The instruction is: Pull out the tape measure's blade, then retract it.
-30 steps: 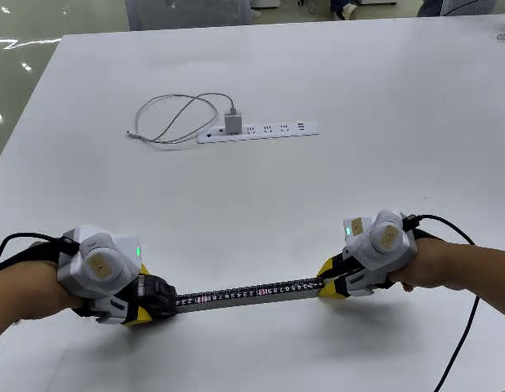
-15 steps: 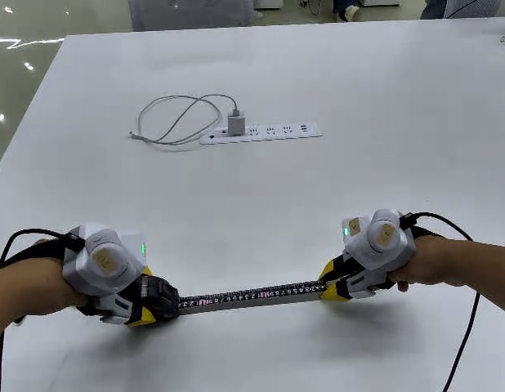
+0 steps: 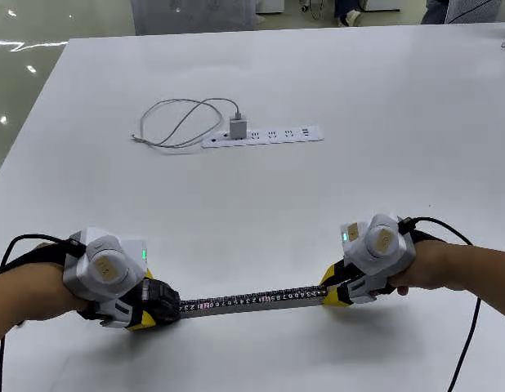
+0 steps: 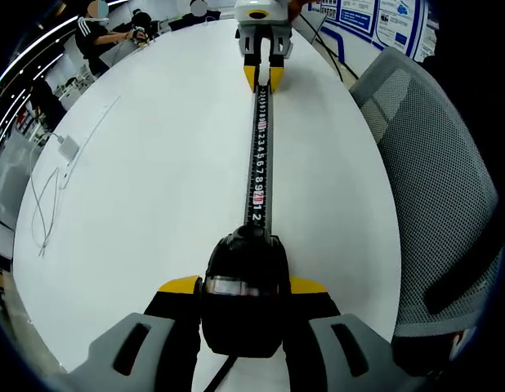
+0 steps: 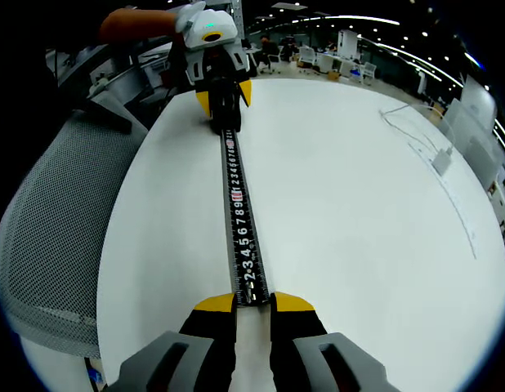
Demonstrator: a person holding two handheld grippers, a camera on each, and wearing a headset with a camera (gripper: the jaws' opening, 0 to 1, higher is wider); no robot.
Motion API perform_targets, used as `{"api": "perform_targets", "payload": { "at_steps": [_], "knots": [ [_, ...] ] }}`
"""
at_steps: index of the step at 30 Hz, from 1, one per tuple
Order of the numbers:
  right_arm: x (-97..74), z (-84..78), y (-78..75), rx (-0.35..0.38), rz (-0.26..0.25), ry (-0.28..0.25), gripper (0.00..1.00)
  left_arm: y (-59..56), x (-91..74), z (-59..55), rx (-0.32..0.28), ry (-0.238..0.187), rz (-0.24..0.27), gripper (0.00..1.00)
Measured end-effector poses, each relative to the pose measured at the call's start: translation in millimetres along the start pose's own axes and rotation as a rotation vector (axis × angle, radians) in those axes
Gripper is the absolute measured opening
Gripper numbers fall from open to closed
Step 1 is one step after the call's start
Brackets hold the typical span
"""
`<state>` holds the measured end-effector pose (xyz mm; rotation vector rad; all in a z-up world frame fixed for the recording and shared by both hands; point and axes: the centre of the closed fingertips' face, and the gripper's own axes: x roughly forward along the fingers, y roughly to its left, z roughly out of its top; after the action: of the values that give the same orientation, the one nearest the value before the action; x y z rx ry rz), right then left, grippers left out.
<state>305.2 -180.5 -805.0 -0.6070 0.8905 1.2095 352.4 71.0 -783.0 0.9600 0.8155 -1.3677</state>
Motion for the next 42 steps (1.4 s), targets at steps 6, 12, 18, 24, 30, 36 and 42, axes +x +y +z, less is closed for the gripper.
{"api": "perform_targets", "payload": {
  "at_steps": [6,12,18,24,30,36,42],
  "knots": [
    [0.2,-0.1,0.2,-0.009,-0.005,0.008,0.12,0.7,-0.8,-4.7,-0.018,0.021,0.005,0.35],
    [0.0,-0.3,2.7,-0.034,0.001,0.031,0.14,0.8,-7.5,-5.9,-0.036,0.016,0.002,0.36],
    [-2.4,-0.9,5.6,-0.057,0.000,0.052,0.18,-4.2,-15.8,3.5,-0.047,-0.034,-0.028,0.41],
    [-5.9,2.5,6.3,-0.069,-0.003,0.055,0.19,-2.3,-19.2,2.8,-0.068,-0.044,-0.028,0.44],
    [-9.8,9.2,6.1,-0.066,-0.011,0.055,0.21,-3.0,-23.6,3.4,-0.084,-0.061,-0.027,0.48],
    [-13.9,11.1,6.3,-0.057,-0.028,0.059,0.25,-2.2,-29.6,7.5,-0.112,-0.090,-0.019,0.56],
    [-21.1,16.1,3.8,-0.004,-0.062,0.012,0.32,5.5,-38.8,16.7,-0.174,-0.158,0.025,0.76]
  ]
}}
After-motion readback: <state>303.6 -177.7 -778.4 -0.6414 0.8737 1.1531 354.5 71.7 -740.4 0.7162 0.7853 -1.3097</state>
